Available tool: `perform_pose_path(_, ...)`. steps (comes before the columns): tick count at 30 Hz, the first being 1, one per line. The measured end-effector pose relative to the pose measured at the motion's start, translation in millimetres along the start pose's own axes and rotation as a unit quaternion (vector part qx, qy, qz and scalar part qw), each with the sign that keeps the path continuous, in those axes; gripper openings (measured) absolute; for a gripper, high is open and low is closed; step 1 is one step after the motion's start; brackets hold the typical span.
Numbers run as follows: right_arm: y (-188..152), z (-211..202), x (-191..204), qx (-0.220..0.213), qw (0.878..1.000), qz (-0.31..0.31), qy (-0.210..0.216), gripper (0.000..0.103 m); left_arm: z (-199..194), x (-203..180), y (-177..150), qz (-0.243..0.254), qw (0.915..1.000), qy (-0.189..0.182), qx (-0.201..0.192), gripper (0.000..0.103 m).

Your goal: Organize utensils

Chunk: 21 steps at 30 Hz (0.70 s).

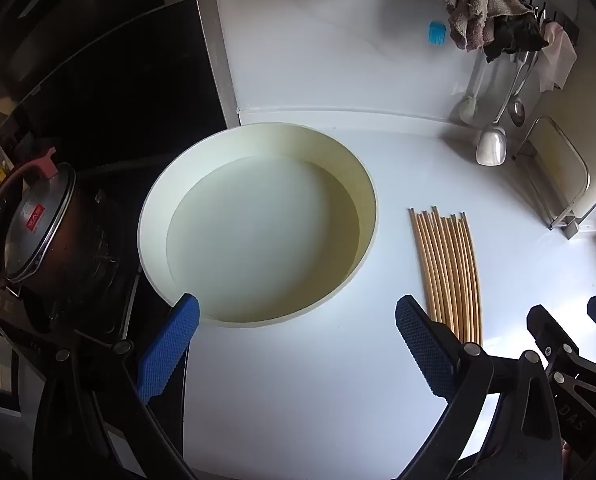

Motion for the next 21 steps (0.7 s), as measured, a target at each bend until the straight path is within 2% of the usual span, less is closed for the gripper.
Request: perform_pose_path(21, 0.5, -4.1, -0.1, -0.003, 1.000, -0.002, 0.000, 0.095, 0.8, -3.1, -0.5, 0.001, 1.0000, -0.004, 0.002, 0.097)
Point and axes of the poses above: each gripper's, at about its wrist camera, not at the fingertips, and z roughly the way its jaws point, x to its left, y to its top, the point moved 9 cm from there along z, roughly the way its jaws point, and after that the axes turned 7 degrees about y, right-handed, at the moved point
